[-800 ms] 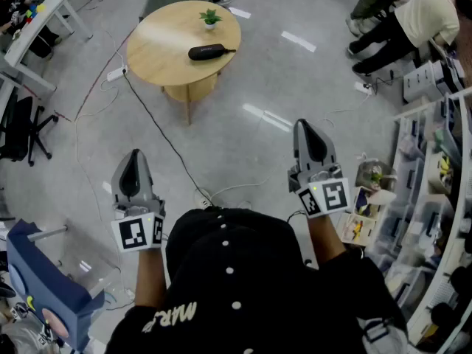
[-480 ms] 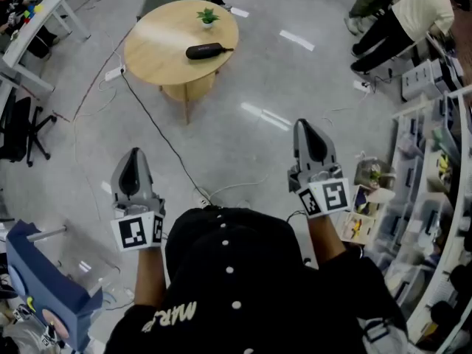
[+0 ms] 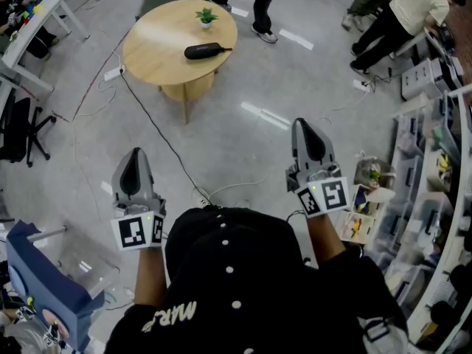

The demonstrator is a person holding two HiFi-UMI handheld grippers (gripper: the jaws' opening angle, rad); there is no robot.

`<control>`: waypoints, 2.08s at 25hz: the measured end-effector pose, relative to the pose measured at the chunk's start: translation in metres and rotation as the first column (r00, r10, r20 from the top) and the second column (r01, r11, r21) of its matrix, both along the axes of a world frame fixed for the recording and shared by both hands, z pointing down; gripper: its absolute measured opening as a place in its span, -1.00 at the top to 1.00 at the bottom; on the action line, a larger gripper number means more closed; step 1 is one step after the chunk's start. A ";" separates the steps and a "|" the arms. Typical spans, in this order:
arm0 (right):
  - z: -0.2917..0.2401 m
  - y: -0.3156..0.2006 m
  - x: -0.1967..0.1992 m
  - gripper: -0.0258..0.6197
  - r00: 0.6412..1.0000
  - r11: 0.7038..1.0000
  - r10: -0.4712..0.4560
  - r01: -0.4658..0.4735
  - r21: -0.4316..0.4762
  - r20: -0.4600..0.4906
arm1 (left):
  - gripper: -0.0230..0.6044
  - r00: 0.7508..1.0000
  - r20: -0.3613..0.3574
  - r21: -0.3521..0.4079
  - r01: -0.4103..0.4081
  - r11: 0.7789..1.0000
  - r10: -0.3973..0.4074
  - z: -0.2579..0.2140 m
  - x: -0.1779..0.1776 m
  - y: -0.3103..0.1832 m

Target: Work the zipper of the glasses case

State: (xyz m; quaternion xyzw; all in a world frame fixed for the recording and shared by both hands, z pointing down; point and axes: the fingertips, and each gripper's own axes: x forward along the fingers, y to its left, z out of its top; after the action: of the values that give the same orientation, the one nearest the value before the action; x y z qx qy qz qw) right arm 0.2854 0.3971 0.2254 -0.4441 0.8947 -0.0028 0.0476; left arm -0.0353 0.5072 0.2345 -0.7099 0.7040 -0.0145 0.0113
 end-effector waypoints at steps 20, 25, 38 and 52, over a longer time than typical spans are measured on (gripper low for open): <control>0.013 -0.009 -0.057 0.13 1.000 1.000 0.018 -0.018 0.006 -0.013 | 0.16 0.993 -0.007 0.053 -0.114 0.992 0.114 0.004 -0.049 -0.034; 0.022 -0.002 -0.080 0.13 0.998 0.999 0.047 -0.047 0.001 -0.037 | 0.15 0.988 -0.001 0.039 -0.152 0.988 0.152 0.014 -0.072 -0.038; 0.036 -0.023 -0.081 0.16 0.995 0.996 0.085 -0.087 -0.030 -0.050 | 0.15 0.985 -0.018 0.006 -0.174 0.985 0.174 0.033 -0.077 -0.058; 0.030 -0.152 -0.091 0.18 0.999 0.999 0.018 -0.019 -0.027 -0.029 | 0.15 0.990 -0.012 -0.007 -0.141 0.990 0.141 0.034 -0.068 -0.162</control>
State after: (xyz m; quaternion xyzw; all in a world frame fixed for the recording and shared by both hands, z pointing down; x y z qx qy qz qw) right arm 0.1943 0.2448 0.2558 -0.4530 0.8910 -0.0081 0.0285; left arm -0.1031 0.3454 0.2688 -0.7581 0.6520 -0.0124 0.0052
